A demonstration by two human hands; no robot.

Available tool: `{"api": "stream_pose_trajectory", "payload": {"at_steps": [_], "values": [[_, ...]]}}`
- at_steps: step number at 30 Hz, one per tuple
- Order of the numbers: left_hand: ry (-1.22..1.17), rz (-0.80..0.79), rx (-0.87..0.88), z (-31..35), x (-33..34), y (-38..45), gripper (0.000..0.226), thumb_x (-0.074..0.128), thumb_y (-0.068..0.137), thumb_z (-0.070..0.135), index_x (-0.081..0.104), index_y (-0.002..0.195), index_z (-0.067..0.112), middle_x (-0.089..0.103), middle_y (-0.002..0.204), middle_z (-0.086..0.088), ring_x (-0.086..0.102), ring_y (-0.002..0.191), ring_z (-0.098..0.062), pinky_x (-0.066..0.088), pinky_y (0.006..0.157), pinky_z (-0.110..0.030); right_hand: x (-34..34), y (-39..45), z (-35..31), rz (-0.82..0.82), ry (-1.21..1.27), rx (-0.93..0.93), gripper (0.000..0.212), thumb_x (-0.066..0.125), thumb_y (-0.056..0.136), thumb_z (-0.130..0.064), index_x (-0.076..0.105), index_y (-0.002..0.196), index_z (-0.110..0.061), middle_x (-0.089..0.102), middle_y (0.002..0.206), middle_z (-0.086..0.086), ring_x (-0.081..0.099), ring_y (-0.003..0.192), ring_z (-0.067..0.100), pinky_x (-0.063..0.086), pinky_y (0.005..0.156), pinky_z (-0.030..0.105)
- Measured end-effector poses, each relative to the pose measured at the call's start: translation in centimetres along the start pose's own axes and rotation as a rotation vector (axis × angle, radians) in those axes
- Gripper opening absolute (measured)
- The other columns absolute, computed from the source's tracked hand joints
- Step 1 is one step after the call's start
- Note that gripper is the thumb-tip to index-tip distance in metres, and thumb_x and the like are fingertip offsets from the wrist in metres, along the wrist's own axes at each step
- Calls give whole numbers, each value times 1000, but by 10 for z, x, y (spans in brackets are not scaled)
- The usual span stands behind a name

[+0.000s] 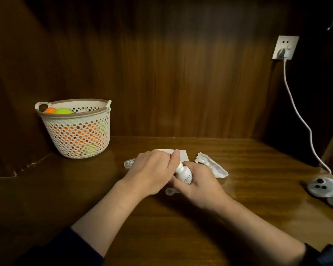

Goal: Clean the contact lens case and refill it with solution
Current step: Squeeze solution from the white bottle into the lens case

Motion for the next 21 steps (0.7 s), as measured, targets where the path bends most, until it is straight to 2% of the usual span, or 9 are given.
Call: {"api": "stream_pose_trajectory", "payload": {"at_steps": [3,5,7,10,12,15,17,19,21], "values": [[-188,41,-89,-15,7,1,68,27,114,45,55,58,20,54,54,5,62,59,-2,37,54,-14,2,0,4,-12,63,4,17,78,94,-43,69,89,-30,76,77,-25,73,73,-2,48,58,14],[-362,70,-154,-24,12,3,73,26,112,52,62,61,14,59,55,3,65,64,3,41,58,-11,2,1,9,6,119,20,17,79,95,-39,73,93,-23,79,81,-13,76,76,6,56,64,27],[-513,38,-182,-27,23,7,72,25,108,60,65,70,14,69,70,-4,71,73,-11,54,71,-35,0,2,12,2,167,58,22,81,94,-42,74,96,-21,81,88,-4,78,81,14,63,72,38],[-705,1,-195,-25,31,14,65,27,109,61,57,63,27,62,66,3,64,70,-17,57,84,-55,-4,8,22,-67,280,129,27,86,91,-38,73,107,-21,83,95,-5,80,85,12,62,70,24],[-781,-14,-170,-24,33,21,66,27,110,62,52,59,27,48,56,13,51,59,-7,48,70,-53,0,9,34,-175,558,268,37,86,89,-21,68,121,-16,83,96,-5,80,82,11,58,66,21],[-851,-33,-152,-28,38,28,61,29,112,56,60,72,23,50,51,20,50,50,1,36,60,-27,2,11,44,-230,1266,470,52,79,75,-13,70,125,-5,72,104,11,71,82,20,54,72,28],[-832,-100,-132,-28,46,29,58,29,107,62,66,86,22,58,60,20,65,64,5,42,62,-16,0,17,56,-100,1540,624,58,83,72,-25,69,125,-6,69,116,16,69,91,24,57,78,32],[-816,-178,-87,-24,57,29,58,28,102,68,66,95,25,60,68,15,72,79,2,44,61,-8,1,24,70,127,1695,788,49,78,85,-29,67,128,-10,69,127,9,68,110,21,58,93,35],[-777,-213,-28,-21,64,30,60,27,105,69,65,94,24,58,68,16,65,68,1,44,61,-11,6,29,80,350,1823,912,44,75,95,-26,67,135,-11,71,129,-1,68,117,13,57,103,36]]}}
Point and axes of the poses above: each hand's wrist, its own y-axis towards the middle knuckle, its own x-axis out of the palm, z = x × y, the point moved 8 cm from there along y, towards the middle knuckle
